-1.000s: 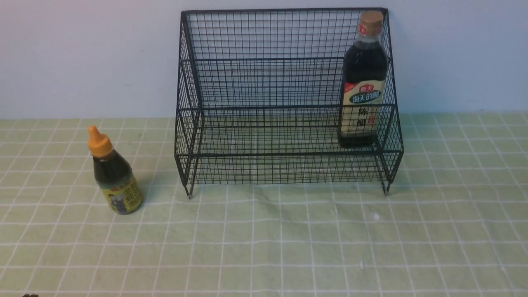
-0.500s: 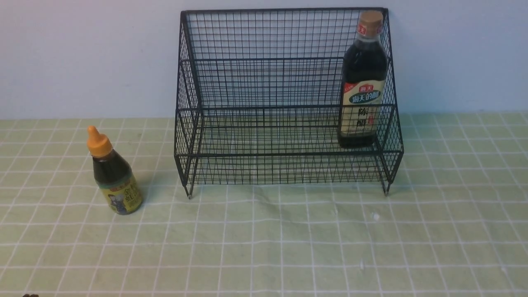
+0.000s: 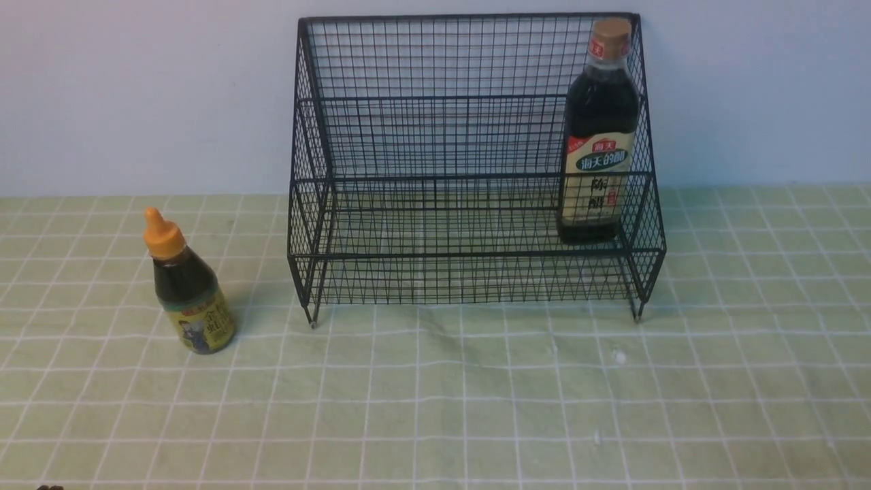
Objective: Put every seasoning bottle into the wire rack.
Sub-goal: Use the left arm to grab the condiment bottle closest to it
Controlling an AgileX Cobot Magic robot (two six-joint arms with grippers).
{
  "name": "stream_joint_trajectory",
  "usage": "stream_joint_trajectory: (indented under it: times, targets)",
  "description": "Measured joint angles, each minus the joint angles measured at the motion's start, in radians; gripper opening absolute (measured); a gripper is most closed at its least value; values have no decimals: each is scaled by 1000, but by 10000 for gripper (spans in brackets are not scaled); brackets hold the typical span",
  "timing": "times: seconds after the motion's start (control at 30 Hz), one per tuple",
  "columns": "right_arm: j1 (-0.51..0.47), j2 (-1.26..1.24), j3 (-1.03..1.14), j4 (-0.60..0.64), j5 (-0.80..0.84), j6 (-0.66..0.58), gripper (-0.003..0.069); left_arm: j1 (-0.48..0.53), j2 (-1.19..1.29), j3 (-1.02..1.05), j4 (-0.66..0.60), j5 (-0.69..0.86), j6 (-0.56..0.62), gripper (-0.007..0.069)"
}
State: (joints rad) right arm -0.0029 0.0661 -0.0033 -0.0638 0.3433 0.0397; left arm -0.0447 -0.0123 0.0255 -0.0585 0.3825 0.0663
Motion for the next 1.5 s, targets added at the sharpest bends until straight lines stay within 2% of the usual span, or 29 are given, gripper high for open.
stream_joint_trajectory:
  times: [0.3, 0.73, 1.5]
  targets:
    - [-6, -76, 27, 55, 20, 0, -12, 0, 0, 0, 0, 0, 0, -7]
    - [91, -77, 26, 64, 23, 0, -12, 0, 0, 0, 0, 0, 0, -7]
    - [94, -77, 26, 64, 23, 0, -12, 0, 0, 0, 0, 0, 0, -7]
